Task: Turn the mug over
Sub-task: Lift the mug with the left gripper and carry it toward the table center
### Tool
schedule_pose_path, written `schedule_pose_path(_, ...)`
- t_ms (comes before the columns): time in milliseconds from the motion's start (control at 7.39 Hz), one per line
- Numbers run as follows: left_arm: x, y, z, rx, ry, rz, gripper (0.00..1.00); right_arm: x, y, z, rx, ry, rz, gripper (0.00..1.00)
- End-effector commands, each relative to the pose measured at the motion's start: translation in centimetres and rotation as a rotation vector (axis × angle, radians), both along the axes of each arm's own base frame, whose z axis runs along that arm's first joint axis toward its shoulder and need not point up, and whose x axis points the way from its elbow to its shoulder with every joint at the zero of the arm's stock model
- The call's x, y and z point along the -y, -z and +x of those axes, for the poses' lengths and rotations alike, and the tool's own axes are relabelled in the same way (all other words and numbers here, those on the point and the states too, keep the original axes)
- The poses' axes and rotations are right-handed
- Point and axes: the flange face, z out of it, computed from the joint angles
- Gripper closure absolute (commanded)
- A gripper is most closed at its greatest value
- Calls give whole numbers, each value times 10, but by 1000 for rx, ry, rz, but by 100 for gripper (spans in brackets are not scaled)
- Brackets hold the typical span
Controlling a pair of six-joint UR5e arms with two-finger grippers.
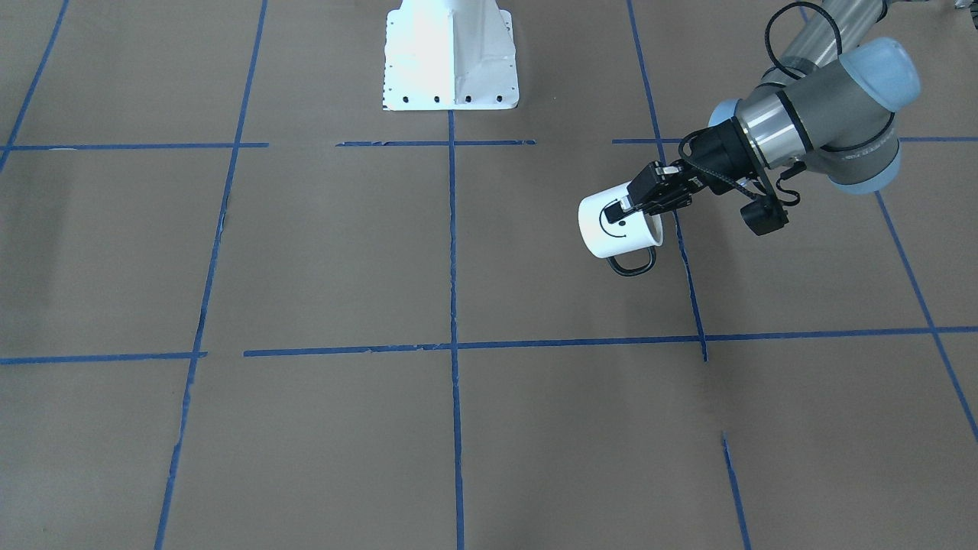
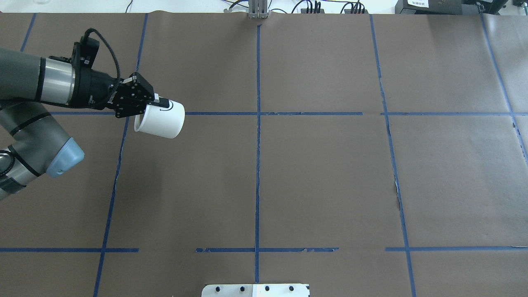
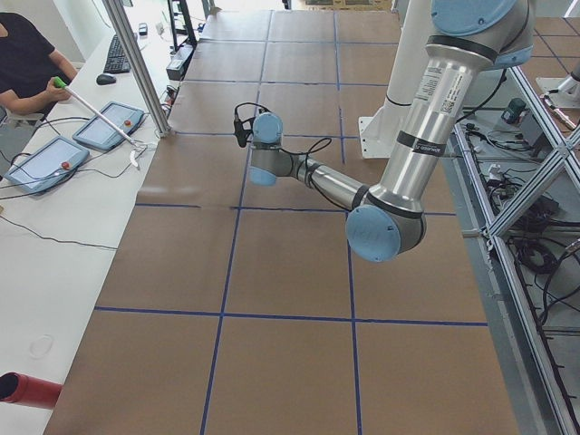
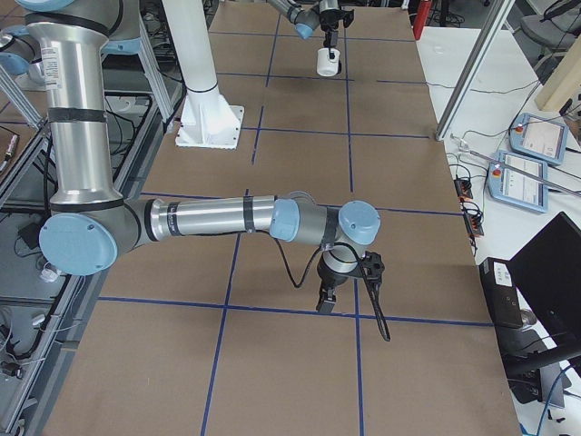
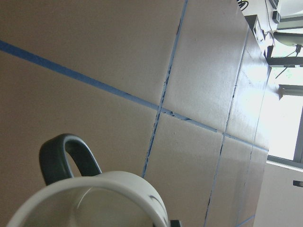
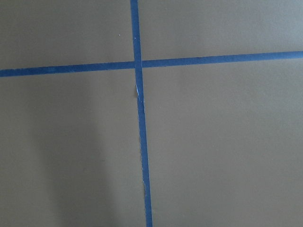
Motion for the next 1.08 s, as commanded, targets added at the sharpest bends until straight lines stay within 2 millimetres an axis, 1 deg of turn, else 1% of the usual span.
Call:
schedule_pose_path(0,-5,69,26,134,78,54,100,0,0,0,0,0,0,0)
schedule_pose_path(135,-6,97,44,191,106,69,100,0,0,0,0,0,0,0)
schedule_pose_path(271,-5,123,71,275,122,84,100,0,0,0,0,0,0,0)
schedule_pose_path(406,-8,146,95,357,116,110,100,0,0,0,0,0,0,0)
schedule_pose_path(541,-9,167,116,480,110,174,100,0,0,0,0,0,0,0)
schedule_pose_path(677,-9,185,131,543,84,195,100,0,0,0,0,0,0,0)
schedule_pose_path(812,-5,188,146,575,60,211,100,0,0,0,0,0,0,0)
schedule_pose_path(947,-1,195,174,609,25,226,100,0,0,0,0,0,0,0)
